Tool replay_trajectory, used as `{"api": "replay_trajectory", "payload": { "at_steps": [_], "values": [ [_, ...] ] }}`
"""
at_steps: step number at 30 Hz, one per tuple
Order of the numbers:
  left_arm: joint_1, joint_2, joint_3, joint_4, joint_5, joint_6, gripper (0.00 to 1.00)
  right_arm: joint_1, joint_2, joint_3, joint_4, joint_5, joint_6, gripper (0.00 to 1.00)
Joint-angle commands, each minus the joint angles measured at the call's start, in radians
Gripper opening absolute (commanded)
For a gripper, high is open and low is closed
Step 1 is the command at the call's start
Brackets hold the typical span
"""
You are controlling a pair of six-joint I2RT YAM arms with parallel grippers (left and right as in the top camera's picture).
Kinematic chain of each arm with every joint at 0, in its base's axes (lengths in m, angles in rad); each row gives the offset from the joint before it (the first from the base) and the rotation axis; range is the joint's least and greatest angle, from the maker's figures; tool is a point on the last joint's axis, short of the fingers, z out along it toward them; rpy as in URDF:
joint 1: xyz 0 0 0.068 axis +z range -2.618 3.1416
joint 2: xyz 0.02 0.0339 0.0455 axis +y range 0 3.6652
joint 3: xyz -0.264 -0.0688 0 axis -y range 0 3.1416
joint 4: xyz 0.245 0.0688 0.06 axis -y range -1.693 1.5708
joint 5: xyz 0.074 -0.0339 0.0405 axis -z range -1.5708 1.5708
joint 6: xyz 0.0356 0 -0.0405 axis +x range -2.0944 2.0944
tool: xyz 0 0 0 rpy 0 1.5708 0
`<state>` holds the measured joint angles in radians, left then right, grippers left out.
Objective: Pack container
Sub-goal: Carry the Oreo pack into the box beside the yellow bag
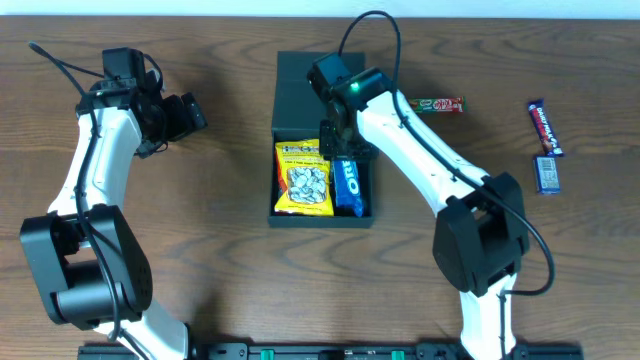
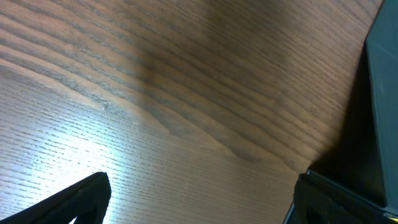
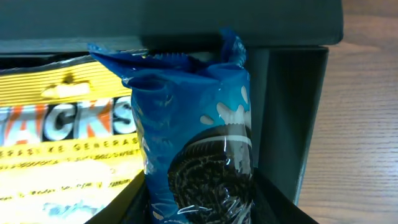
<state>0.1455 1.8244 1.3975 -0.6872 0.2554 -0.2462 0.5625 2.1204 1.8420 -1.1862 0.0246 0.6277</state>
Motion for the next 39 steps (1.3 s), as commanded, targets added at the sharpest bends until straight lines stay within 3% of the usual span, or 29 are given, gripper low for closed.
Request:
{"api": "replay_trajectory", "payload": {
  "at_steps": [1, 22, 24, 26, 28, 35, 39],
  "values": [
    [-0.003, 0.006, 0.007, -0.001, 0.0, 0.023, 0.95, 0.013, 0.001, -0.035, 0.021, 0.032, 0.057, 0.01],
    [-0.003, 0.006, 0.007, -0.001, 0.0, 0.034, 0.95, 0.047, 0.001, -0.146, 0.17, 0.106, 0.067, 0.02],
    [-0.003, 0.006, 0.007, -0.001, 0.0, 0.033, 0.95, 0.048, 0.001, -0.146, 0.169, 0.106, 0.066, 0.09],
    [-0.003, 0.006, 0.007, 0.0, 0.0, 0.034, 0.95, 0.048, 0.001, -0.146, 0.169, 0.102, 0.043, 0.39],
    [-0.003, 0.006, 0.007, 0.0, 0.0, 0.034, 0.95, 0.048, 0.001, -0.146, 0.168, 0.099, 0.019, 0.54],
    [-0.003, 0.006, 0.007, 0.008, 0.0, 0.034, 0.95, 0.04, -0.003, -0.111, 0.129, 0.098, -0.032, 0.63],
    [-0.003, 0.006, 0.007, 0.008, 0.0, 0.034, 0.95, 0.039, -0.02, -0.051, 0.069, 0.099, -0.057, 0.58]
  ]
}}
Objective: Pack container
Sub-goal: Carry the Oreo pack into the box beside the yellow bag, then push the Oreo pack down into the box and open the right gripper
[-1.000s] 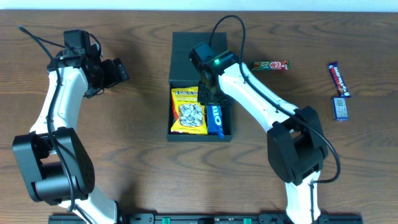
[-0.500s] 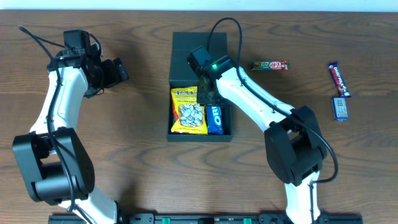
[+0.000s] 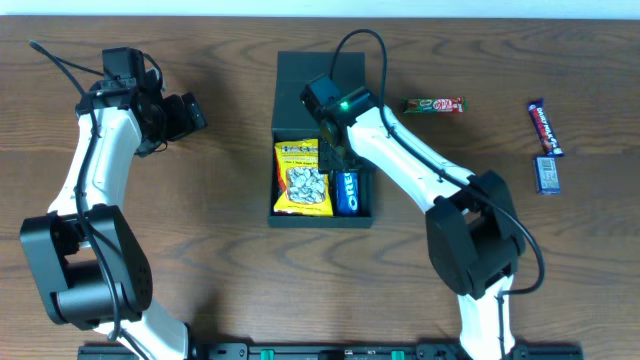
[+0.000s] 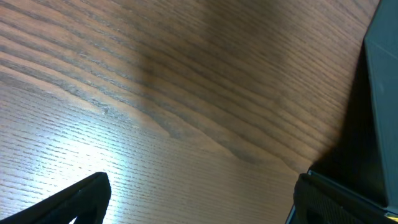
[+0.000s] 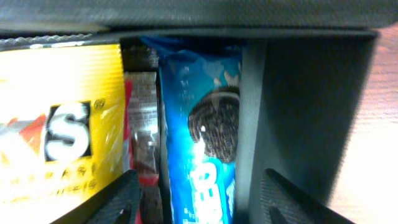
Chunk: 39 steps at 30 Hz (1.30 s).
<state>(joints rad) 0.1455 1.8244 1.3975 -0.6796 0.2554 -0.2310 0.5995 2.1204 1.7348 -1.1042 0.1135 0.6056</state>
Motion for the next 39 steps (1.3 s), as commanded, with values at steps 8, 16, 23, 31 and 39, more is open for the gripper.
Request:
{"api": "replay_trajectory", "payload": {
  "at_steps": [8, 16, 23, 31, 39],
  "values": [
    [-0.003, 0.006, 0.007, -0.002, 0.0, 0.018, 0.95, -0.011, -0.047, 0.072, -0.083, 0.045, -0.138, 0.02],
    [-0.003, 0.006, 0.007, -0.013, 0.018, 0.018, 0.95, -0.018, -0.047, -0.053, -0.071, 0.077, -0.166, 0.02],
    [-0.049, 0.006, -0.001, -0.021, 0.06, 0.018, 1.0, -0.018, -0.047, -0.14, 0.0, 0.049, -0.174, 0.02],
    [-0.169, 0.013, -0.069, -0.002, 0.048, 0.056, 1.0, -0.018, -0.046, -0.193, 0.099, -0.047, -0.211, 0.02],
    [-0.193, 0.019, -0.113, -0.005, 0.053, 0.051, 1.0, -0.018, -0.046, -0.193, 0.185, -0.148, -0.249, 0.02]
  ]
}}
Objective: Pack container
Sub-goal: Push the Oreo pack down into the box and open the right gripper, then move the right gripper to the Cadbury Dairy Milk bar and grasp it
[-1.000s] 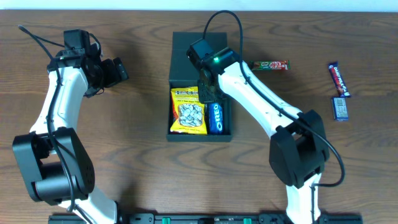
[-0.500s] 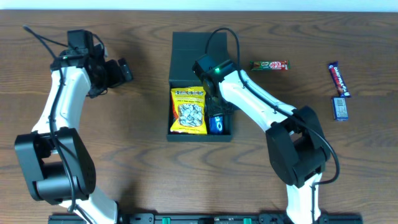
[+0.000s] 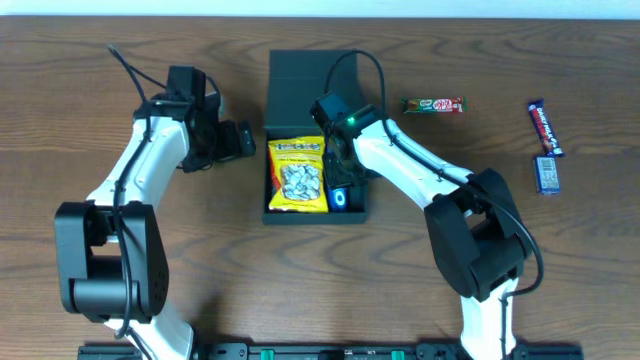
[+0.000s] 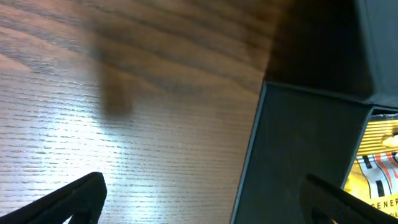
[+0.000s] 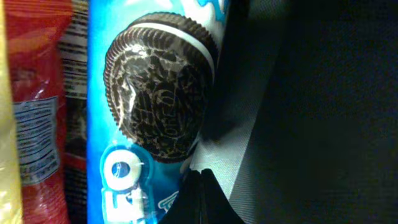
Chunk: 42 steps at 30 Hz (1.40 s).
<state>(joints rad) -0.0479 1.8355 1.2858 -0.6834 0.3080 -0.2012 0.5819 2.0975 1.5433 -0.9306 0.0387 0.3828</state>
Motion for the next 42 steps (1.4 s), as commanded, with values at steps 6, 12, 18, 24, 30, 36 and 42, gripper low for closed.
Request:
{"api": "replay_trajectory", "payload": {
  "at_steps": [6, 12, 18, 24, 30, 36, 42],
  "values": [
    [0.001, 0.008, -0.001, 0.0, 0.0, 0.021, 0.99, -0.001, -0.024, 0.0, 0.01, -0.08, -0.033, 0.02],
    [0.001, 0.008, -0.001, 0.002, 0.0, 0.021, 0.98, -0.001, -0.062, 0.035, -0.058, -0.057, -0.032, 0.02],
    [0.001, 0.008, -0.001, 0.01, 0.001, 0.022, 0.98, -0.001, -0.174, 0.04, -0.063, 0.099, -0.02, 0.01],
    [0.001, 0.008, -0.001, 0.011, 0.004, 0.021, 0.98, -0.077, -0.349, 0.042, 0.002, 0.381, -0.068, 0.02],
    [0.001, 0.008, -0.001, 0.009, 0.008, 0.021, 0.98, -0.344, -0.352, 0.041, 0.021, 0.363, -0.138, 0.07],
    [0.001, 0.008, -0.001, 0.006, 0.012, 0.021, 0.97, -0.618, -0.285, 0.041, 0.109, 0.267, -0.37, 0.27],
    [0.001, 0.008, -0.001, 0.006, 0.041, 0.014, 0.97, -0.819, -0.146, 0.041, 0.172, 0.151, -0.489, 0.63]
  ]
}}
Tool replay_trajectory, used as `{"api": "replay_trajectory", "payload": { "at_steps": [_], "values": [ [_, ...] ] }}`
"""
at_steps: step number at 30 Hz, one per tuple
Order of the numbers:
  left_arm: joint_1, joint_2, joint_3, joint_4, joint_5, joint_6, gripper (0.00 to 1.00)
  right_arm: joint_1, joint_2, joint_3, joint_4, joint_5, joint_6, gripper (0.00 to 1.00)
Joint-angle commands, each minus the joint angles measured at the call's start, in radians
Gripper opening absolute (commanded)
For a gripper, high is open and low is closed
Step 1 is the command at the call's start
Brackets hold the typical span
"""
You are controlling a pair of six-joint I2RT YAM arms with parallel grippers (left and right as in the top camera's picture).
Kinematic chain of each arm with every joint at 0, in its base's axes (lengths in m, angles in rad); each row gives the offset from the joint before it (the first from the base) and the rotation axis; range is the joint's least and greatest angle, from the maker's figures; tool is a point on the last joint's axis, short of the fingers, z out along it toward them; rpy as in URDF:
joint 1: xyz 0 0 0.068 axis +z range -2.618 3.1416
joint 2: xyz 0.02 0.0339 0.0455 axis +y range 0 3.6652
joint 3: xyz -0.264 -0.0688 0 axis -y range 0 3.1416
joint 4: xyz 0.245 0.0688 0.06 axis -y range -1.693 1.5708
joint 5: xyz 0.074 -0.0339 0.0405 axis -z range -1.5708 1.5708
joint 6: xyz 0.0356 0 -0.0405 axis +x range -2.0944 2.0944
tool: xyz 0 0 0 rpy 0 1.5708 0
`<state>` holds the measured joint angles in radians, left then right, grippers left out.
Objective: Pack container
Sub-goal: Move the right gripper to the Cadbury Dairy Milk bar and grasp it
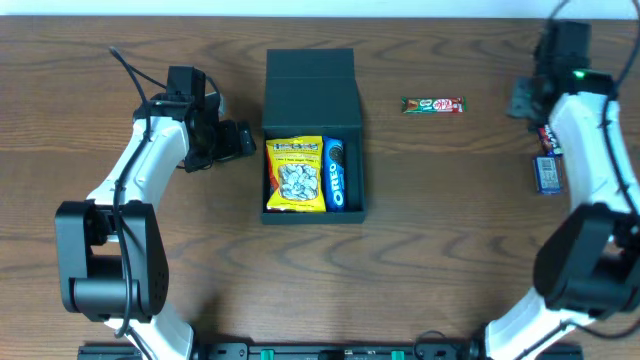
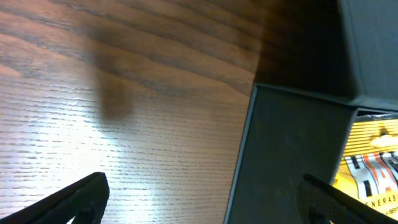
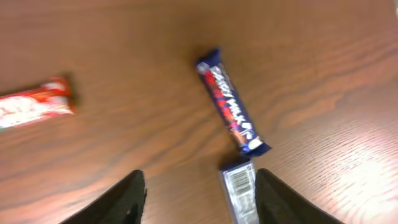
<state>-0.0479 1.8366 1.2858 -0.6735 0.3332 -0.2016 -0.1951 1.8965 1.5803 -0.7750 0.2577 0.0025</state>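
The black container (image 1: 352,205) stands open mid-table with its lid (image 1: 311,85) folded back. Inside lie a yellow snack bag (image 1: 293,175) and a blue Oreo pack (image 1: 335,174) side by side. My left gripper (image 1: 238,140) is open against the container's left wall (image 2: 292,155), empty, with the yellow snack bag (image 2: 375,168) just in view. At the far right, my right gripper (image 3: 199,202) hangs open and empty above a dark blue candy bar (image 3: 231,111) and a small blue packet (image 3: 240,190).
A red and green candy bar (image 1: 433,104) lies on the table right of the container, seen too as a red wrapper (image 3: 32,109) in the right wrist view. The small blue packet (image 1: 546,173) lies near the right edge, under my right arm.
My right gripper was low inside the container beside the Oreo pack; it is now out at the far right over the candy bars, open. The left gripper has not moved.
First my right gripper held the Oreo pack upright over the container while the left was off at the far left. Then the pack lay in the container and the right stood open. The left then reached the container's wall, and the right is now away.
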Motion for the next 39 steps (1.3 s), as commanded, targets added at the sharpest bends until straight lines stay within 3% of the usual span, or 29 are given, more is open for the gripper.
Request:
{"api": "replay_trajectory", "payload": {
  "at_steps": [1, 8, 16, 33, 39],
  "values": [
    [0.001, 0.007, -0.001, -0.004, 0.02, 0.014, 0.97, -0.064, 0.081, 0.004, 0.034, -0.067, -0.144, 0.66],
    [0.001, 0.007, -0.001, -0.014, 0.035, 0.013, 0.96, -0.173, 0.174, 0.005, 0.155, -0.218, -0.22, 0.73],
    [0.001, 0.007, -0.001, -0.014, 0.035, -0.018, 0.95, -0.234, 0.245, 0.006, 0.234, -0.343, -0.232, 0.67],
    [0.001, 0.007, -0.001, -0.026, 0.035, -0.058, 0.95, -0.239, 0.329, 0.006, 0.281, -0.359, -0.251, 0.63],
    [0.001, 0.007, -0.001, -0.027, 0.034, -0.058, 0.95, -0.239, 0.358, 0.006, 0.269, -0.36, -0.25, 0.53]
  ]
}}
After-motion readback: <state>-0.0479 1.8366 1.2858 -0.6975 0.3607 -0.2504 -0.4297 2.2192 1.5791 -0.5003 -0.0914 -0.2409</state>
